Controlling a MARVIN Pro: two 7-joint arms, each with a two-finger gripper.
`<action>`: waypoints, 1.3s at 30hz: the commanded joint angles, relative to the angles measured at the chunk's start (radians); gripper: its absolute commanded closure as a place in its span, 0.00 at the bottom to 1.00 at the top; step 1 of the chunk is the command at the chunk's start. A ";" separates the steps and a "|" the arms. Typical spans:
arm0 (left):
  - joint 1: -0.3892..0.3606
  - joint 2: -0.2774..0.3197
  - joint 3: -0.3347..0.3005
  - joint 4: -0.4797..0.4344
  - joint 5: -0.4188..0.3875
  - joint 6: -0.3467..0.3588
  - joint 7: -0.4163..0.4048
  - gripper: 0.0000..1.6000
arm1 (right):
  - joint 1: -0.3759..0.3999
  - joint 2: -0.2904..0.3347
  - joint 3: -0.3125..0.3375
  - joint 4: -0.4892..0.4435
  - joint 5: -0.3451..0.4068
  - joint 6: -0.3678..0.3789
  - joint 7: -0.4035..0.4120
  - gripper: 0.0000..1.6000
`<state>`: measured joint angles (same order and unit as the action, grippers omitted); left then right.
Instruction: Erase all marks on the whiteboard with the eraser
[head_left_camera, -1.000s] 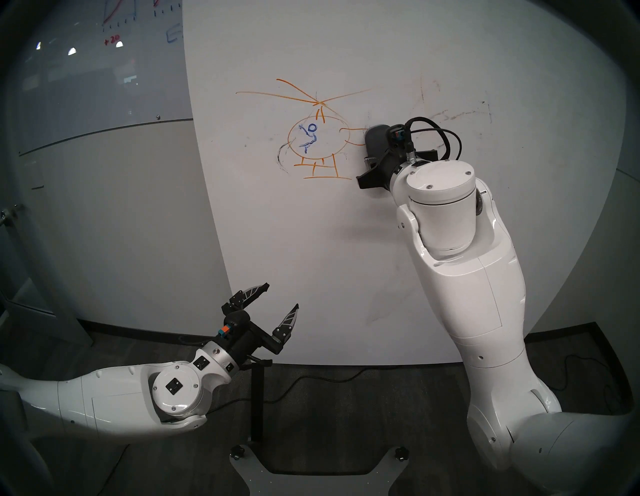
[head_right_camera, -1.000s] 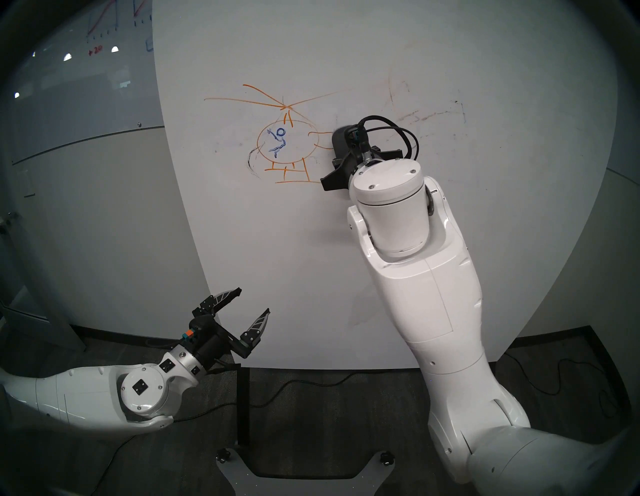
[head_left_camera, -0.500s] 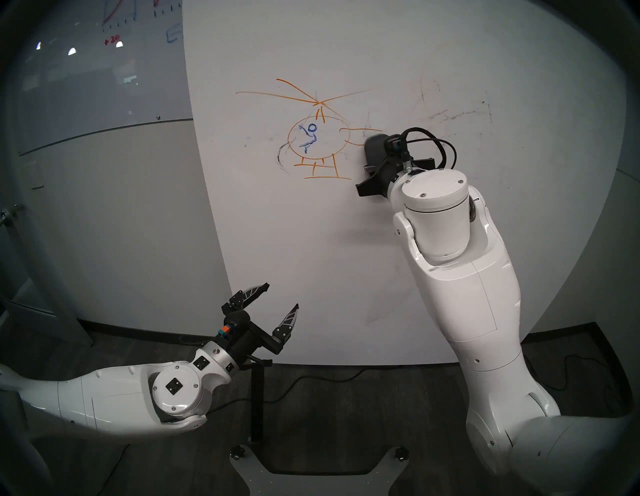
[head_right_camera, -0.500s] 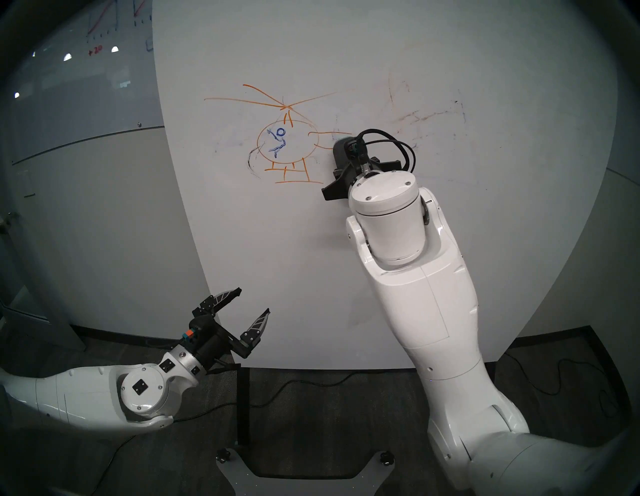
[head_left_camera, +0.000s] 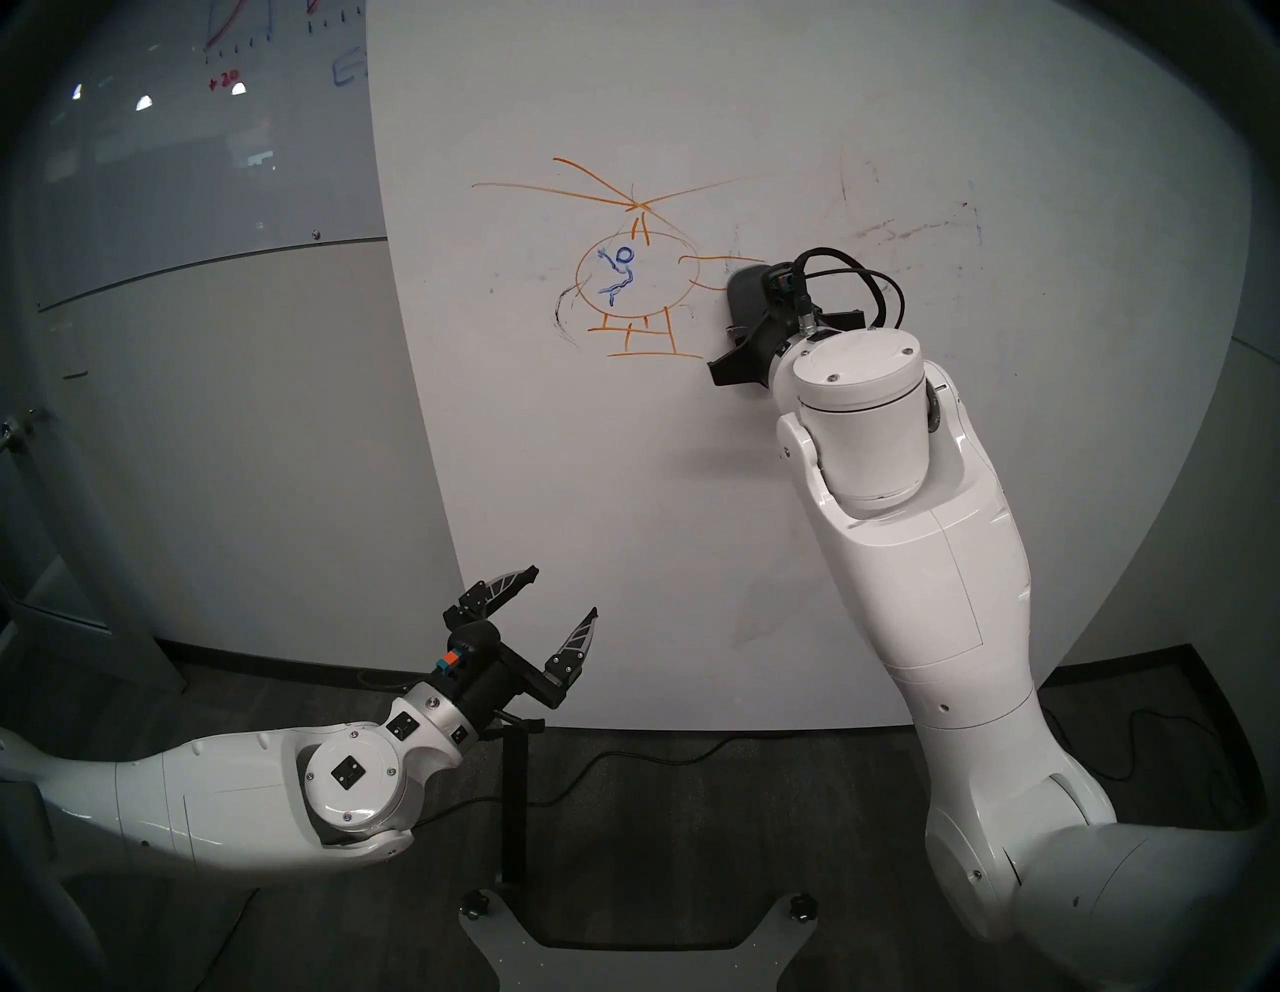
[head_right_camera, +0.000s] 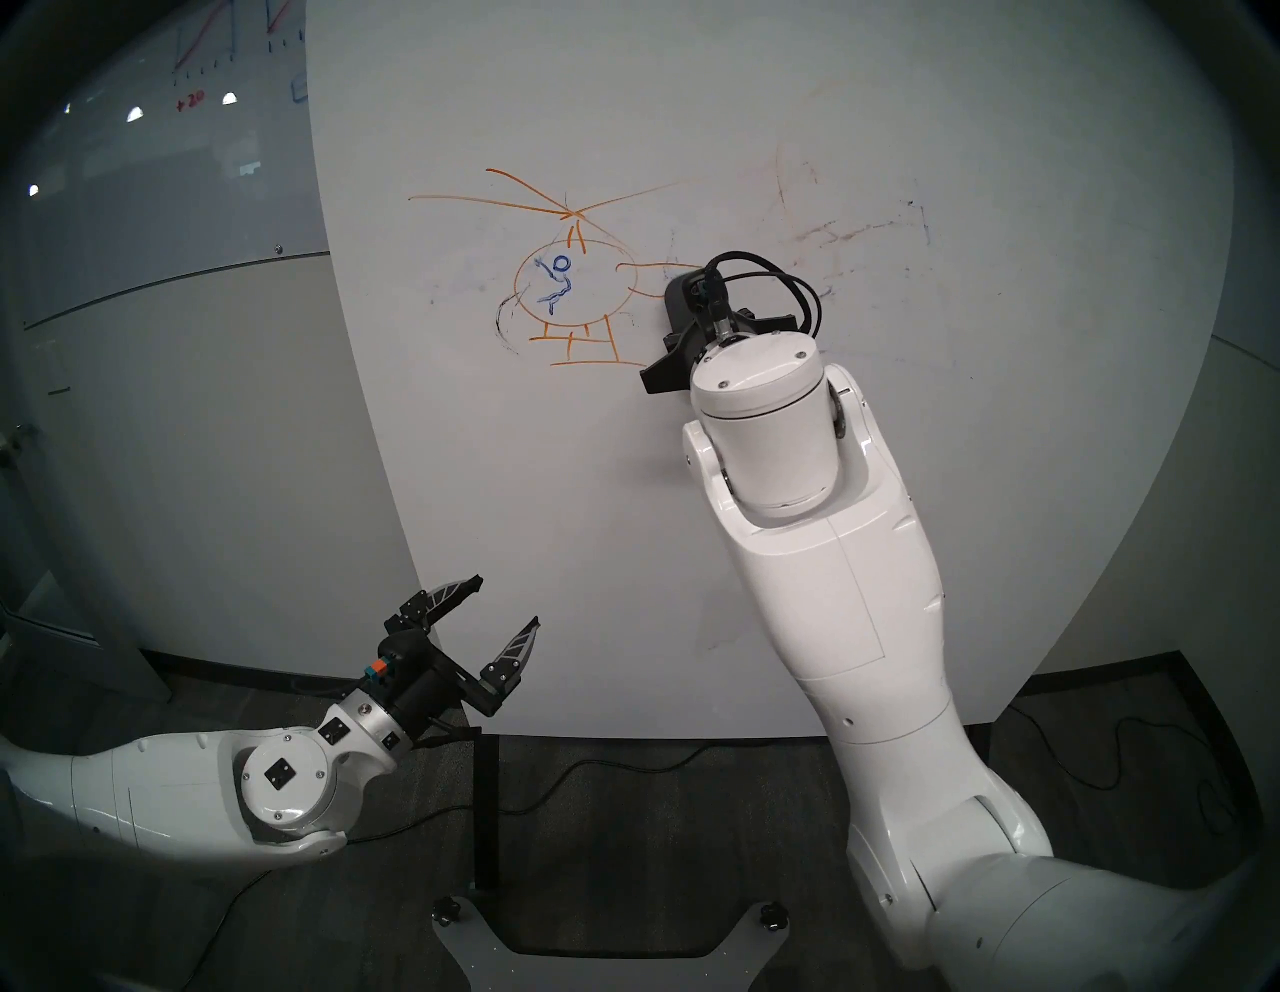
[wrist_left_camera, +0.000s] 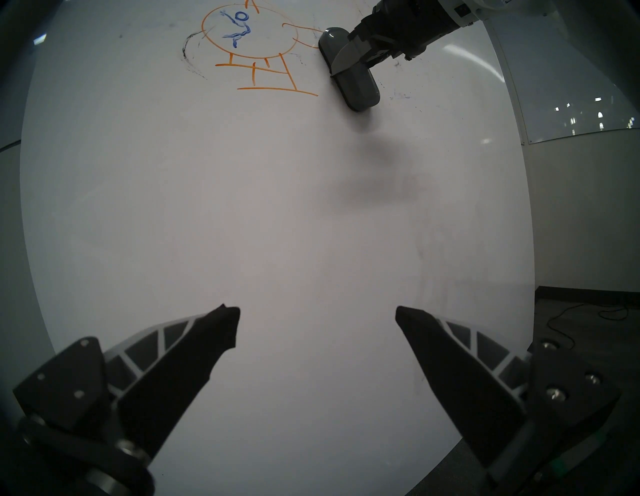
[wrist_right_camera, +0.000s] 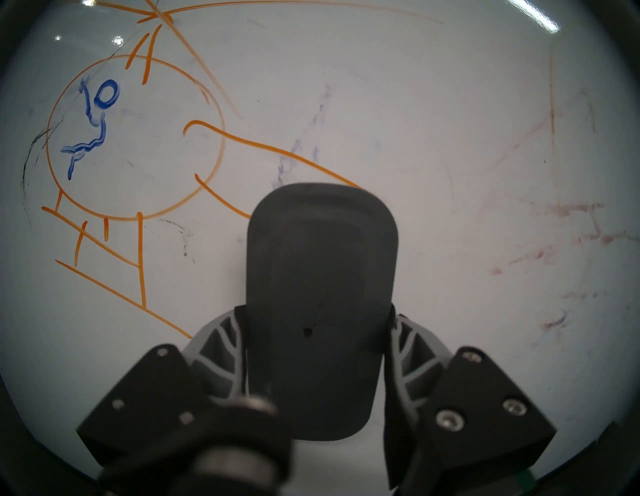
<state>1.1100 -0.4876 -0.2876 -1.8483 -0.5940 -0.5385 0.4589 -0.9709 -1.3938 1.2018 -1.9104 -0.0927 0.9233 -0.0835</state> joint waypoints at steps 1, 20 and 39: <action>-0.008 0.000 -0.008 -0.008 0.000 -0.006 0.000 0.00 | 0.057 -0.015 0.010 -0.013 0.009 -0.031 0.010 1.00; -0.008 0.000 -0.007 -0.008 0.000 -0.006 0.000 0.00 | 0.070 -0.007 0.025 -0.036 0.015 -0.024 0.034 1.00; -0.008 0.000 -0.007 -0.008 0.000 -0.006 0.000 0.00 | 0.051 -0.034 0.024 -0.038 0.002 -0.027 0.021 1.00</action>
<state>1.1094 -0.4875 -0.2871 -1.8481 -0.5940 -0.5385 0.4591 -0.9519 -1.4129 1.2183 -1.9184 -0.0930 0.9307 -0.0580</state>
